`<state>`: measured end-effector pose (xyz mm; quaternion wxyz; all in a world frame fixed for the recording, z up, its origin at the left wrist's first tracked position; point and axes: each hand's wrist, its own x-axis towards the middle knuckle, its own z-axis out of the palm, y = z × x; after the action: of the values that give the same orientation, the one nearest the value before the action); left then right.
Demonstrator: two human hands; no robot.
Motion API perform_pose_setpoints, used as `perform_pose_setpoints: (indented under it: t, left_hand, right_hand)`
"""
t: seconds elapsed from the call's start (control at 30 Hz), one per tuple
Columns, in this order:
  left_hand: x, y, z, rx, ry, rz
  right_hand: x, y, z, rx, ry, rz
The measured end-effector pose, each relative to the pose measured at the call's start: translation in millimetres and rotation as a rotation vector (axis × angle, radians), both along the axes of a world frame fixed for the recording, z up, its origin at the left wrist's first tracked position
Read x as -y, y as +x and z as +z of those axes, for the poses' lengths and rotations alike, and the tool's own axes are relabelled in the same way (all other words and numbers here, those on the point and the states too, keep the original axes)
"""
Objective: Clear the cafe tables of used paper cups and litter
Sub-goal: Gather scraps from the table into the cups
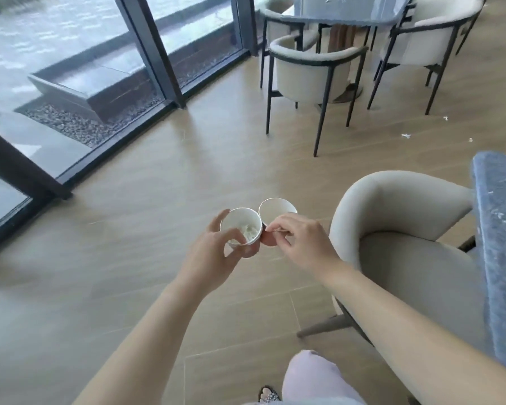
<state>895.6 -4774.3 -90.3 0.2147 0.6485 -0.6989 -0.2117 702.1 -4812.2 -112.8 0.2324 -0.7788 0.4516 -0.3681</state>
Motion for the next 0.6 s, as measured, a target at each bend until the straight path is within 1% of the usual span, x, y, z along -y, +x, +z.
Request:
perform_pose_setpoints:
  t: [0.17,0.3,0.43,0.6]
  left_hand:
    - [20.3,29.1,-8.2,0.009,-0.046,0.023]
    - [62.9,45.3,-20.2,-0.011,-0.007,0.023]
    - [134.4,51.1,-28.8,0.023,0.025,-0.027]
    - [241.7,48.7,-27.7,0.069,0.028,-0.117]
  right_hand:
    - [29.5,27.8,-7.0,0.004,0.006,0.018]
    - [69.7,42.6,-15.2,0.011,0.023,-0.015]
    - [128.3,47.6,-26.9,-0.009,0.048,-0.085]
    - [213.9,34.8,-31.7,-0.082,0.045,-0.19]
